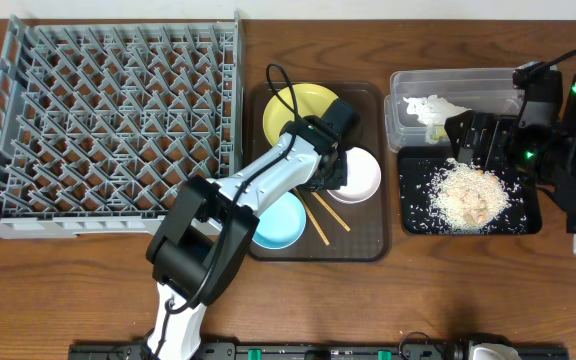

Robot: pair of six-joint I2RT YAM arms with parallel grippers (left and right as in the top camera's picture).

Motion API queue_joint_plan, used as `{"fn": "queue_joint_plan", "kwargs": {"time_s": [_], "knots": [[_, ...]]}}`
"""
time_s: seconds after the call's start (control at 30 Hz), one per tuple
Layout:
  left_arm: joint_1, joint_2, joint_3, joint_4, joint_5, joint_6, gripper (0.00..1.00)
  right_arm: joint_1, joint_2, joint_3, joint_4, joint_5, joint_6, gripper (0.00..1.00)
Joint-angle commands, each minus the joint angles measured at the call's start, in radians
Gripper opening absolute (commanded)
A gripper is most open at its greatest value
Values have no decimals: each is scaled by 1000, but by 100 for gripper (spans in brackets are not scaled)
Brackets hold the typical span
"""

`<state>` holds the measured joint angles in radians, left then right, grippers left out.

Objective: Sort waste into correct bins and load items into the dishwasher
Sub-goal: 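Reach left gripper to pink bowl and grasp it, lift, then carry pink bowl with left gripper to back of dish rack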

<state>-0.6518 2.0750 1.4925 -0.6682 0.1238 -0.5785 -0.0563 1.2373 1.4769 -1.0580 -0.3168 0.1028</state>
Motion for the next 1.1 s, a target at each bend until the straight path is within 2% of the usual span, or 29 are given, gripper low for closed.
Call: {"fn": "queue_joint_plan", "kwargs": {"time_s": [0.0, 0.03, 0.13, 0.33, 0.43, 0.53, 0.73, 0.8, 0.93, 1.07], "knots": [[0, 0, 19, 1, 0, -3, 19, -5, 5, -7, -2, 6, 8, 99], [0, 0, 19, 1, 4, -3, 19, -5, 5, -7, -1, 6, 8, 99], [0, -11, 19, -3, 18, -2, 8, -5, 5, -7, -2, 6, 8, 99], [0, -73, 19, -15, 18, 41, 7, -5, 5, -7, -1, 6, 8, 99], [1, -140, 19, -16, 0, 108, 8, -5, 5, -7, -2, 6, 8, 99], [1, -238, 19, -36, -156, 170, 8, -5, 5, -7, -2, 6, 8, 99], [3, -413, 19, -27, -627, 338, 7, -5, 5, -7, -2, 6, 8, 99], [15, -438, 19, 7, -749, 427, 8, -5, 5, -7, -2, 6, 8, 99], [60, -435, 17, 117, -883, 602, 8, -5, 5, -7, -2, 6, 8, 99], [145, -412, 17, 266, -903, 741, 8, -5, 5, -7, -2, 6, 8, 99]]}}
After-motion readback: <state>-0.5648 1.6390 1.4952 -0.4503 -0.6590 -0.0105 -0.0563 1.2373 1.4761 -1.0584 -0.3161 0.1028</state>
